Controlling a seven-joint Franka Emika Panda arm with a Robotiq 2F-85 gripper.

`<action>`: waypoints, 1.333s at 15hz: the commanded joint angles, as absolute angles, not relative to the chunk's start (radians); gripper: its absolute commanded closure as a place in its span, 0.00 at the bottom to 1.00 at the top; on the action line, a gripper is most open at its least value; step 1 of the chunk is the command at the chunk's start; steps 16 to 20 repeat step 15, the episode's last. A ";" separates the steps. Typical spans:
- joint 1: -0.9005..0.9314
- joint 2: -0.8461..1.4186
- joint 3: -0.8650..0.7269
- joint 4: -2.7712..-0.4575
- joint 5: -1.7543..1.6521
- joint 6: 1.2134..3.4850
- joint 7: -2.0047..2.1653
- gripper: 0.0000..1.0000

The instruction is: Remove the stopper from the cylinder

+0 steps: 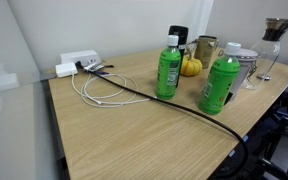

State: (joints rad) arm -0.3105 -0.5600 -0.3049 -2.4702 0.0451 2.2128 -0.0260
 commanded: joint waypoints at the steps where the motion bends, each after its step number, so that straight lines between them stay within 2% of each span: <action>1: -0.246 -0.656 -0.306 -2.467 0.069 2.104 -0.144 0.00; 6: -0.137 -0.750 -0.334 -2.405 0.106 1.905 -0.265 0.00; 7: -0.174 -0.752 -0.297 -2.439 0.079 1.982 -0.201 0.00; 20: -0.149 -0.761 -0.319 -2.420 0.095 1.926 -0.241 0.00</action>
